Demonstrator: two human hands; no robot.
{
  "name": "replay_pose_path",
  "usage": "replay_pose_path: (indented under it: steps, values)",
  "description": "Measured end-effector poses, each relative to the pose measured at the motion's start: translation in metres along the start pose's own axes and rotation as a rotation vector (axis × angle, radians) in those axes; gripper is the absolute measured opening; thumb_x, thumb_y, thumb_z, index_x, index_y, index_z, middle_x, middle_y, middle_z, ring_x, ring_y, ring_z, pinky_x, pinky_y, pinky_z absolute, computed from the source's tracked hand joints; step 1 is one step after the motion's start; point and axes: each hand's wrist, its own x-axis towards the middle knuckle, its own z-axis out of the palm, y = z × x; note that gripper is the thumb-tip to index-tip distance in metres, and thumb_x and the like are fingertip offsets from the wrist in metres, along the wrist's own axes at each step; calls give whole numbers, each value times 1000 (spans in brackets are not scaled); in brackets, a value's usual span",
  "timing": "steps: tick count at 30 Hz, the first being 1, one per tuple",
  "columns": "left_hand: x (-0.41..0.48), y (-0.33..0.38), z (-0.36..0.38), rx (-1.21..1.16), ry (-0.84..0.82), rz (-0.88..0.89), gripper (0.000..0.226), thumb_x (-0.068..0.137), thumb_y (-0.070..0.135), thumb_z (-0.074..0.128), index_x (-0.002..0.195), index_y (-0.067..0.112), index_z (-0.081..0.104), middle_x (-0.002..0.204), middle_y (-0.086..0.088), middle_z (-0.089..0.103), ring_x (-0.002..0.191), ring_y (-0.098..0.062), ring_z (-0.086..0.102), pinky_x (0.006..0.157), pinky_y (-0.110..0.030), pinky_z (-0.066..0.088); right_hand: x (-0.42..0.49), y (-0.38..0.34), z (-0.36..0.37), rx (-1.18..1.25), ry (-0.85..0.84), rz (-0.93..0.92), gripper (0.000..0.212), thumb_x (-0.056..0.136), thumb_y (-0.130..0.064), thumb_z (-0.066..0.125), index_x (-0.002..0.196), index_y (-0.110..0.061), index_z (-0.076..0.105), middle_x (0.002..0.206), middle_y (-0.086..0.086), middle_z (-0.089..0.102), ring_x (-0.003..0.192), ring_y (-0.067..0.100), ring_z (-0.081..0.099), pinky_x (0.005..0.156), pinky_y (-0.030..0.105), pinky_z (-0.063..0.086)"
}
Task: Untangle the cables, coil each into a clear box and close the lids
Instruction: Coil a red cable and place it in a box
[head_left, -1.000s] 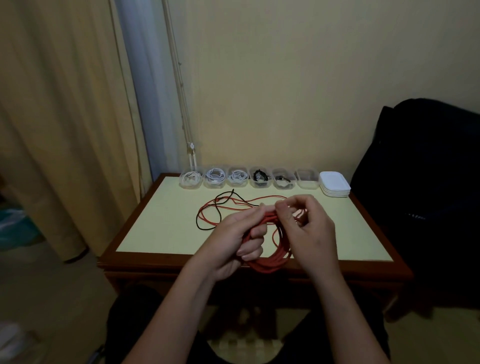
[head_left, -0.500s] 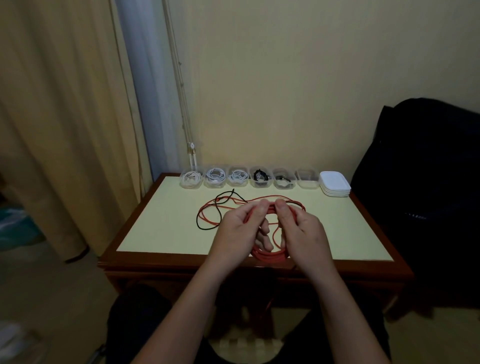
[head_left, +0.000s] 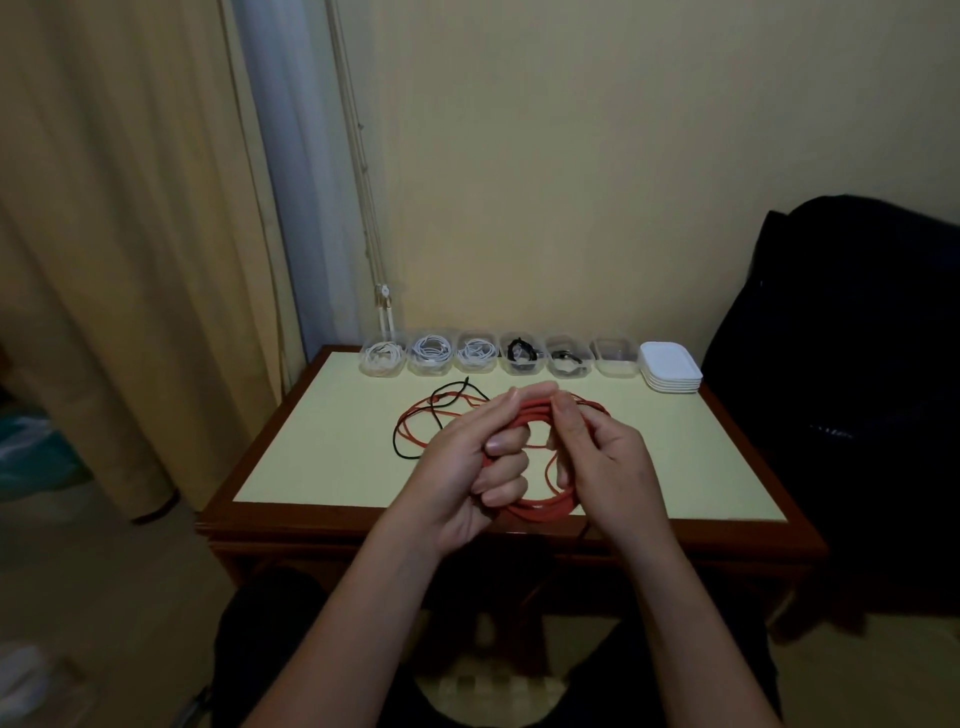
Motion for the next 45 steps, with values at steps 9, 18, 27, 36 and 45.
replay_pose_path:
  steps: [9,18,27,36,45]
  values:
    - [-5,56,-51,-602,201,215,24,100,19,46,101,5,66,46,7,31,28,-8,26,29,-18,25,0,5,-9,-14,49,-18,17,97,-33,64,90,-20,72,73,-8,66,67,4,56,62,21,45]
    - [-21,82,-75,-678,475,445,19,105,20,42,110,4,52,63,5,42,43,-6,33,42,-17,35,0,13,-7,-176,81,-15,7,92,-33,72,85,-32,72,80,-17,69,73,15,59,65,32,49]
    - [-17,52,-33,319,556,527,24,106,24,44,121,21,62,88,-1,68,72,-13,70,67,-23,57,-3,8,-1,-375,16,-215,24,99,-30,61,75,-34,65,70,-32,63,75,-5,61,60,8,38]
    - [-10,26,-16,825,407,322,52,106,23,43,155,32,27,80,8,70,50,-8,55,49,-22,47,-9,-2,4,-361,-122,-285,46,100,-41,56,60,-20,58,47,-13,47,49,8,46,52,16,27]
    - [-14,5,-7,598,61,67,45,104,15,45,147,30,46,70,-8,59,46,-16,56,47,-23,46,-8,-12,3,-150,-84,-258,37,100,-39,56,66,-25,65,62,-4,64,58,9,57,59,33,46]
